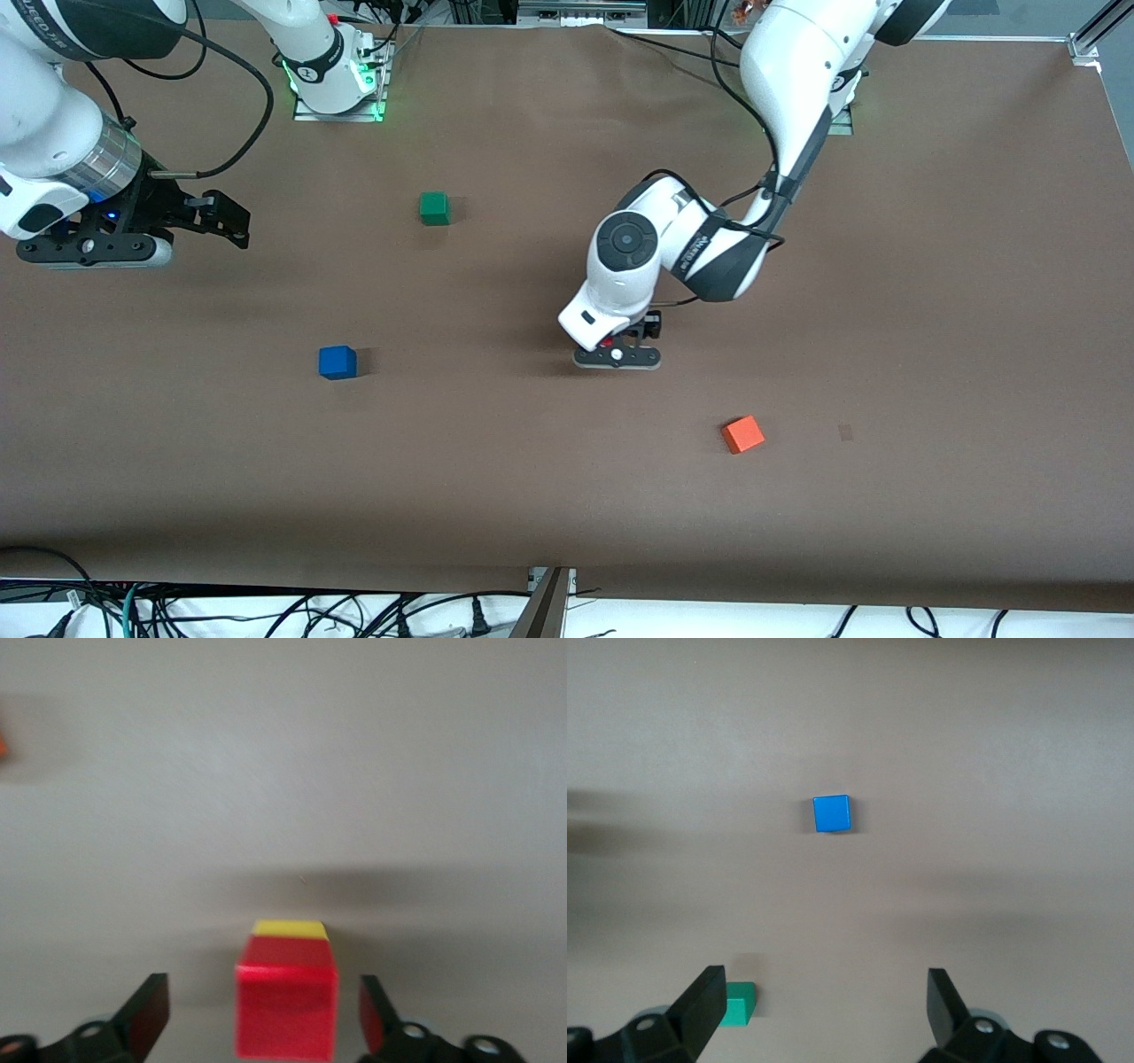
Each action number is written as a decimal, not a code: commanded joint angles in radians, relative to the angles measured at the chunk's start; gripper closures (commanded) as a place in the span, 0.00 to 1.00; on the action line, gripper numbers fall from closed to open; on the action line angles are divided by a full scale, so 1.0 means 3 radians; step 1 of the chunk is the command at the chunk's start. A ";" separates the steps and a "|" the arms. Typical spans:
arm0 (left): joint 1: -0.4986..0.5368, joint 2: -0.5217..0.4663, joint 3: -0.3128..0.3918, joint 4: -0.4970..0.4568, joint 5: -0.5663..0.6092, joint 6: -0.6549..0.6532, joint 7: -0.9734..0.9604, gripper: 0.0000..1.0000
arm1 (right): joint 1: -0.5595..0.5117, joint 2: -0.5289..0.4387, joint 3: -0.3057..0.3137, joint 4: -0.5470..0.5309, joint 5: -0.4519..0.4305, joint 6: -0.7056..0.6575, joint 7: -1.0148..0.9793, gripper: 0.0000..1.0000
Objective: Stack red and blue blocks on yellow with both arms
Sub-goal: 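Withdraw the left gripper while the right gripper reaches the blue cube, then close the right gripper on the blue cube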
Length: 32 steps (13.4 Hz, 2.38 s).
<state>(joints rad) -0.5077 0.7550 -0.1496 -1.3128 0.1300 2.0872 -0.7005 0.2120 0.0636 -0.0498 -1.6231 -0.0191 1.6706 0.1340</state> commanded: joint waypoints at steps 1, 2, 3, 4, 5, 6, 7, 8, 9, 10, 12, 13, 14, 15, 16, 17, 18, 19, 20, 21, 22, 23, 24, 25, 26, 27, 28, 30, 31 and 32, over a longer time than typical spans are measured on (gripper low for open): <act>0.0427 -0.0226 -0.0038 0.0248 0.0052 -0.0365 0.0069 0.00 | -0.0011 0.0074 0.0002 0.0062 0.0018 -0.0011 0.0014 0.00; 0.0576 -0.0282 -0.0043 0.0361 0.0053 -0.0533 0.0217 0.00 | -0.0021 0.0125 0.0002 0.0072 0.0018 -0.0015 -0.0012 0.00; 0.0724 -0.0338 -0.0033 0.0458 0.0042 -0.0662 0.0441 0.00 | -0.0021 0.0217 0.0002 0.0067 0.0013 -0.0041 -0.0007 0.00; 0.0903 -0.0374 -0.0043 0.0535 0.0037 -0.0703 0.0620 0.00 | -0.0016 0.0349 -0.0003 0.0067 -0.0008 -0.0041 -0.0022 0.00; 0.1062 -0.0405 -0.0064 0.0566 0.0032 -0.0724 0.0708 0.00 | -0.0037 0.0512 -0.0008 0.0067 -0.0003 -0.0041 -0.0128 0.00; 0.1190 -0.0486 -0.0059 0.0566 0.0032 -0.0760 0.0724 0.00 | -0.0052 0.0651 -0.0028 0.0072 0.0028 -0.0026 -0.0261 0.00; 0.1328 -0.0563 -0.0059 0.0561 0.0037 -0.0785 0.0730 0.00 | -0.0083 0.0682 -0.0033 0.0072 -0.0002 0.0035 -0.0308 0.00; 0.1435 -0.0634 -0.0064 0.0561 0.0042 -0.0862 0.0816 0.00 | -0.0108 0.0743 -0.0038 0.0062 0.0012 0.0117 -0.0308 0.00; 0.1533 -0.0696 -0.0064 0.0561 0.0037 -0.1004 0.1034 0.00 | -0.0159 0.0866 -0.0033 0.0047 0.0023 0.0279 -0.0298 0.00; 0.1665 -0.0752 -0.0069 0.0566 0.0022 -0.1137 0.1295 0.00 | -0.0210 0.0953 -0.0033 0.0026 0.0038 0.0428 -0.0313 0.00; 0.1931 -0.0910 -0.0049 0.0551 -0.0217 -0.1311 0.1643 0.00 | -0.0257 0.1111 -0.0033 0.0000 0.0048 0.0592 -0.0303 0.00; 0.2054 -0.0947 -0.0054 0.0551 -0.0244 -0.1424 0.1776 0.00 | -0.0252 0.1188 -0.0033 0.0000 0.0053 0.0628 -0.0263 0.00; 0.2146 -0.1008 -0.0054 0.0546 -0.0244 -0.1511 0.1930 0.00 | -0.0252 0.1240 -0.0028 0.0000 0.0059 0.0705 -0.0257 0.00; 0.2218 -0.1079 -0.0054 0.0526 -0.0254 -0.1567 0.2068 0.00 | -0.0231 0.1291 -0.0023 0.0000 0.0059 0.0812 -0.0257 0.00; 0.2280 -0.1176 -0.0033 0.0490 -0.0335 -0.1619 0.2145 0.00 | -0.0201 0.1398 0.0007 0.0000 0.0089 0.1010 -0.0257 0.00; 0.2321 -0.1268 -0.0023 0.0404 -0.0422 -0.1675 0.2161 0.00 | -0.0130 0.1535 0.0018 0.0000 0.0104 0.1265 -0.0257 0.00; 0.2336 -0.1411 0.0002 0.0261 -0.0458 -0.1675 0.2161 0.00 | -0.0088 0.1638 0.0018 -0.0005 0.0105 0.1440 -0.0288 0.00; 0.2337 -0.1574 0.0043 0.0083 -0.0459 -0.1680 0.2161 0.00 | -0.0088 0.1705 0.0018 -0.0015 0.0110 0.1523 -0.0308 0.00; 0.2342 -0.1753 0.0049 -0.0112 -0.0459 -0.1696 0.2151 0.00 | -0.0093 0.1751 0.0018 -0.0045 0.0110 0.1610 -0.0314 0.00; 0.2342 -0.1886 0.0054 -0.0326 -0.0459 -0.1691 0.2136 0.00 | -0.0093 0.1756 0.0018 -0.0106 0.0115 0.1702 -0.0314 0.00; 0.2332 -0.1943 0.0059 -0.0450 -0.0464 -0.1681 0.2126 0.00 | -0.0093 0.1757 0.0018 -0.0203 0.0120 0.1794 -0.0314 0.00; 0.2296 -0.1949 0.0059 -0.0451 -0.0459 -0.1685 0.2110 0.00 | -0.0093 0.1757 0.0018 -0.0321 0.0140 0.1906 -0.0314 0.00; 0.2285 -0.1929 0.0059 -0.0431 -0.0459 -0.1696 0.2100 0.00 | -0.0093 0.1757 0.0018 -0.0398 0.0166 0.2018 -0.0303 0.01; 0.2316 -0.1883 0.0054 -0.0410 -0.0459 -0.1701 0.2120 0.00 | -0.0093 0.1757 0.0023 -0.0429 0.0186 0.2050 -0.0303 0.02; 0.2311 -0.1842 0.0039 -0.0400 -0.0428 -0.1696 0.2130 0.00 | -0.0098 0.1762 0.0018 -0.0429 0.0252 0.2050 -0.0303 0.07; 0.2296 -0.1837 0.0028 -0.0380 -0.0403 -0.1696 0.2115 0.00 | -0.0098 0.1777 0.0018 -0.0439 0.0334 0.2045 -0.0303 0.10; 0.2291 -0.1821 0.0023 -0.0344 -0.0397 -0.1696 0.2110 0.00 | -0.0098 0.1787 0.0023 -0.0460 0.0375 0.2050 -0.0308 0.13; 0.2290 -0.1811 0.0023 -0.0333 -0.0392 -0.1696 0.2115 0.00 | -0.0098 0.1792 0.0018 -0.0465 0.0386 0.2050 -0.0314 0.21; 0.2301 -0.1811 0.0023 -0.0333 -0.0397 -0.1696 0.2120 0.00 | -0.0098 0.1802 0.0023 -0.0470 0.0386 0.2050 -0.0309 0.25; 0.2306 -0.1806 0.0023 -0.0333 -0.0397 -0.1696 0.2125 0.00 | -0.0098 0.1813 0.0018 -0.0495 0.0391 0.2081 -0.0308 0.25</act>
<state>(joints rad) 0.1828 0.2127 -0.1446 -1.4183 0.0173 1.5720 -0.0750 0.1861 0.6148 -0.0448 -1.7435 0.0768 2.2696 0.0594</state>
